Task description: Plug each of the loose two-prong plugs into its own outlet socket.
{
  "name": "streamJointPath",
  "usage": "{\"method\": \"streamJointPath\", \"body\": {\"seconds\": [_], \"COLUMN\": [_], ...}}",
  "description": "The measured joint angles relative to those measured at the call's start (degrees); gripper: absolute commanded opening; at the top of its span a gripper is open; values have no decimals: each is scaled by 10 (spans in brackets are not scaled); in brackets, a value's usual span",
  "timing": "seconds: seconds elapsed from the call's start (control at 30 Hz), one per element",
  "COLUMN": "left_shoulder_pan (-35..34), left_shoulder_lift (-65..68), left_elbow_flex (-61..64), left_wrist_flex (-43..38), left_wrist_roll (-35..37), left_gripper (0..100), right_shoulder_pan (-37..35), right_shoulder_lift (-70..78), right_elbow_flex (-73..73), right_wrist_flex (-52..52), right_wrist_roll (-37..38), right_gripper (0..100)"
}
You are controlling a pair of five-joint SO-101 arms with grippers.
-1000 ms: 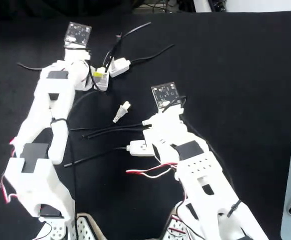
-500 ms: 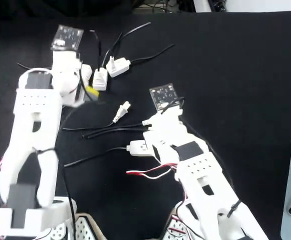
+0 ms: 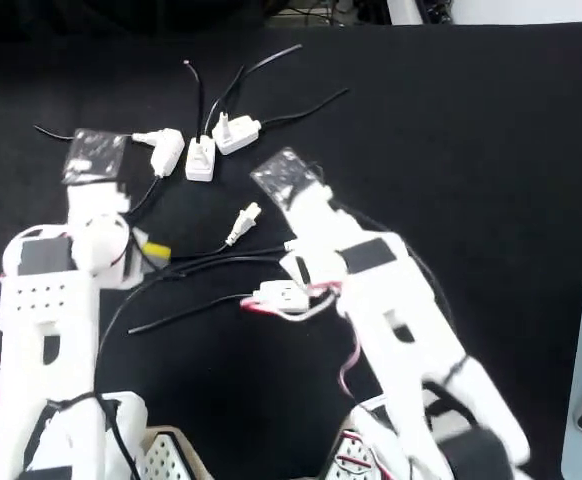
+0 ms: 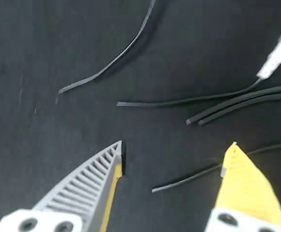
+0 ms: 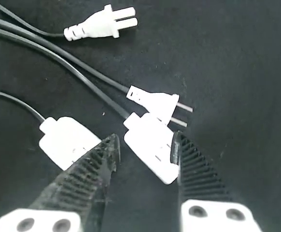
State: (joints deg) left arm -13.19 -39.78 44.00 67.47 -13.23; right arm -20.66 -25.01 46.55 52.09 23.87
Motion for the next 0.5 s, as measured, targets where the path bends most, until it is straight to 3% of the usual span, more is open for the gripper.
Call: {"method": "streamJointPath", "body": {"seconds": [0.27, 0.5], "left_shoulder_pan": [-95, -108], "left_shoulder_lift": [-15, -16], "left_elbow_flex": [120, 218], "left_wrist_flex": [-76, -152], "left_wrist_roll": [1, 1], "left_gripper": [324, 324], "right_shoulder_pan": [19, 36], "right_shoulder_lift": [167, 230], "right_elbow_flex": [-112, -168], "right_wrist_flex": [1, 62], "right_wrist_roll": [89, 162], "right_gripper": [178, 178]}}
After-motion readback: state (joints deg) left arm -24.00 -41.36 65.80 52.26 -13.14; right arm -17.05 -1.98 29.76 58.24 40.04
